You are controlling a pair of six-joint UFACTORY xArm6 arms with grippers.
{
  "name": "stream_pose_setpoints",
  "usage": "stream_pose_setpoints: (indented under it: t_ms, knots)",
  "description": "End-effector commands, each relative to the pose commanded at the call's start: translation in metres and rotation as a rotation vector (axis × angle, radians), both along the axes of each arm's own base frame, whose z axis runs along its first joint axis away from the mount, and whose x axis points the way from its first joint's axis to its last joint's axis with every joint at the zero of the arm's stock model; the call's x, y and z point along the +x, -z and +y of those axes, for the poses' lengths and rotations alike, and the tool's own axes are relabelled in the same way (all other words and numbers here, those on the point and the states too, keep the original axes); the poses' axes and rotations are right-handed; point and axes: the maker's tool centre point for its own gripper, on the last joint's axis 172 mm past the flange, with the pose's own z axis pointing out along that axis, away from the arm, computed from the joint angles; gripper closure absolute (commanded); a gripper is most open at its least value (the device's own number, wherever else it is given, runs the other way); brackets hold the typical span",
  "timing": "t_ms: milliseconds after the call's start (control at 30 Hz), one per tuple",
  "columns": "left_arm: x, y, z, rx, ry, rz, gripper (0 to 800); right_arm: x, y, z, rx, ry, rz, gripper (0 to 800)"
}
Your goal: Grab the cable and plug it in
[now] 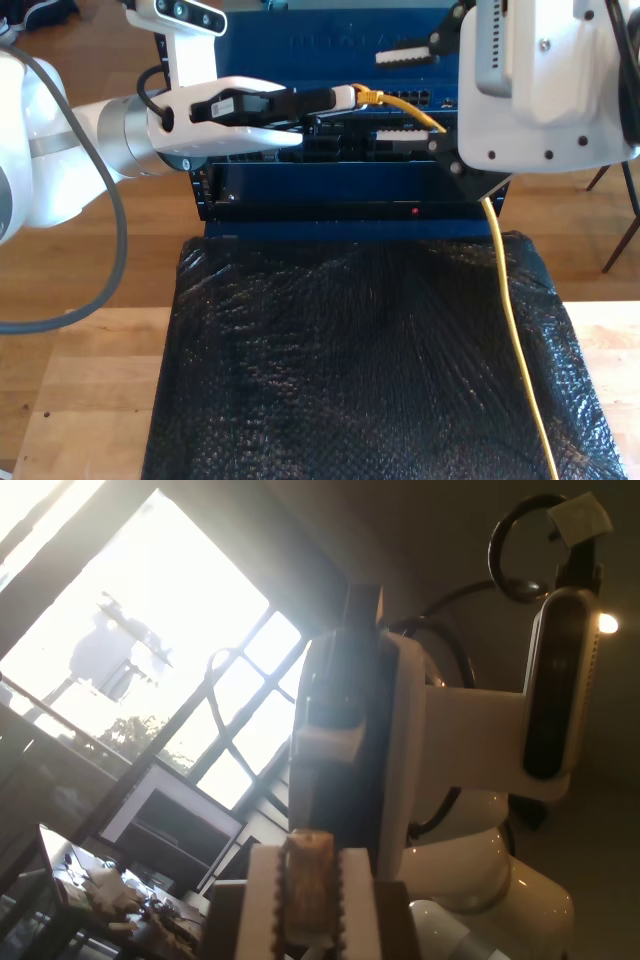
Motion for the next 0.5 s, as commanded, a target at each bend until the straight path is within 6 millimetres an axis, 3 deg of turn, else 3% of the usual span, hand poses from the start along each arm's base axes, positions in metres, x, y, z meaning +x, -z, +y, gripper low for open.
stream_pose_setpoints:
  t_ms: [500]
  knots:
    - [-0.0004, 0.0002, 0.0001, -0.001, 0.001, 0.0, 782, -0.0003, -0.0008, 0.0013, 0.004, -0.001, 0.001, 444]
